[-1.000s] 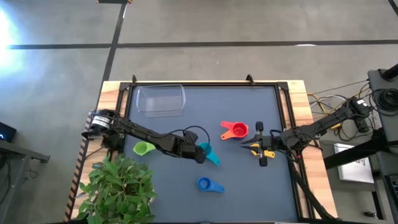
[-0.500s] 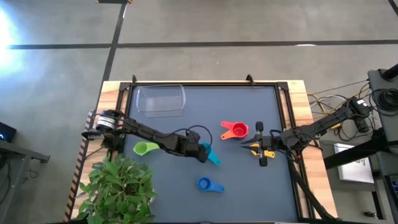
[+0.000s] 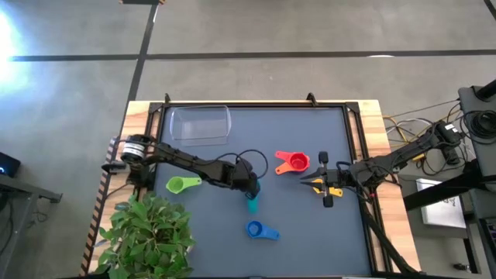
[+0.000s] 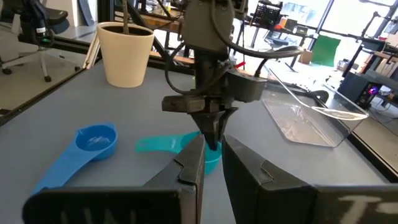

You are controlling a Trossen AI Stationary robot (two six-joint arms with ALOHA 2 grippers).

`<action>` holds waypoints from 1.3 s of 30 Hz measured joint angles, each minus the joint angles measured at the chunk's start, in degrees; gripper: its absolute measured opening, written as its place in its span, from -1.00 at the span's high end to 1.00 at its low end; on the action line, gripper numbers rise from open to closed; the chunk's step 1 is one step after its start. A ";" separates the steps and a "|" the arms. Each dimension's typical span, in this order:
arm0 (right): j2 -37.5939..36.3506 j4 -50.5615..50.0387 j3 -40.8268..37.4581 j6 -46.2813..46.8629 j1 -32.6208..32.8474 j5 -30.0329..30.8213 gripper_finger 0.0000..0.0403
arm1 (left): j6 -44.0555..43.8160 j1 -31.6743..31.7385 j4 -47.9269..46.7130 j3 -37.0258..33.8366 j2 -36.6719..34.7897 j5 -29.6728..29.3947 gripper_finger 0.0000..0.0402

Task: Nest measuring cups in basket
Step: Stack the light blue measuring cup on top of the red measuring cup

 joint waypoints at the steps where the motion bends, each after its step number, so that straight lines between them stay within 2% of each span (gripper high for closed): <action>1: 0.02 0.00 0.00 0.00 0.00 0.00 0.79 | 2.02 0.44 0.09 0.00 0.00 0.34 0.94; 10: 0.00 -0.41 0.00 0.75 0.00 0.00 0.79 | 18.65 6.25 4.90 0.17 -0.96 6.92 0.99; 13: 0.00 -1.44 0.00 1.50 0.00 0.00 0.79 | 23.56 8.49 3.75 2.87 -1.09 10.12 0.99; 25: -4.02 -4.22 0.01 2.38 0.02 -0.46 0.79 | 48.24 14.14 -1.53 20.95 1.01 13.31 1.00; 27: -5.45 -5.57 0.02 2.63 0.06 -0.44 0.79 | 51.42 14.85 -1.83 23.41 3.00 13.84 1.00; 31: -8.09 -6.75 0.02 3.37 0.31 -0.50 0.79 | 56.31 16.23 -1.92 30.16 8.22 19.02 1.00; 39: -13.06 -8.48 0.02 5.05 1.29 -3.60 0.79 | 62.73 17.04 -11.42 52.03 22.81 25.22 1.00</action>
